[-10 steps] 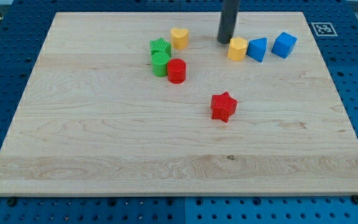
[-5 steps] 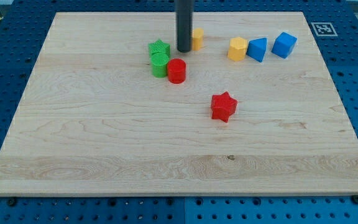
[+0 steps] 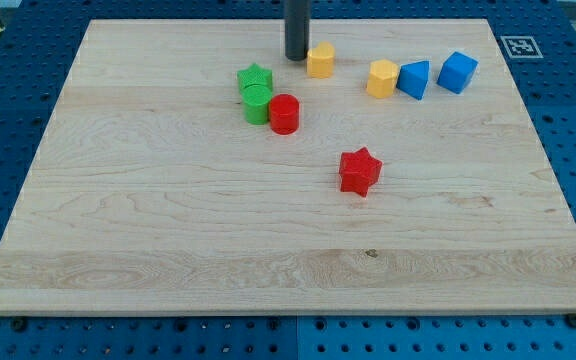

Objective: Move the yellow heart top left to the yellow hexagon

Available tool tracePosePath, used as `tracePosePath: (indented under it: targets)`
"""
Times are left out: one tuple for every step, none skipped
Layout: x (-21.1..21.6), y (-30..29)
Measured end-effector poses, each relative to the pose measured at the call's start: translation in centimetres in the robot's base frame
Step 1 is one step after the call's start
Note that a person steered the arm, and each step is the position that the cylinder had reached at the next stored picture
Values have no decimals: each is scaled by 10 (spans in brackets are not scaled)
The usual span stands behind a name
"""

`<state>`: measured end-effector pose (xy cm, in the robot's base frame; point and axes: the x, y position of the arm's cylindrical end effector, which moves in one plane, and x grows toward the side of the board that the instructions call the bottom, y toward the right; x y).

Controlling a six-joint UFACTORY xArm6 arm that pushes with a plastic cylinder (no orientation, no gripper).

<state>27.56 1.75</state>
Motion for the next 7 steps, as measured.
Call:
tracePosePath:
  targets:
    - [17,5]
    - [26,12]
    - [26,17]
    - [26,29]
    - [29,52]
    - [31,70]
    - [17,59]
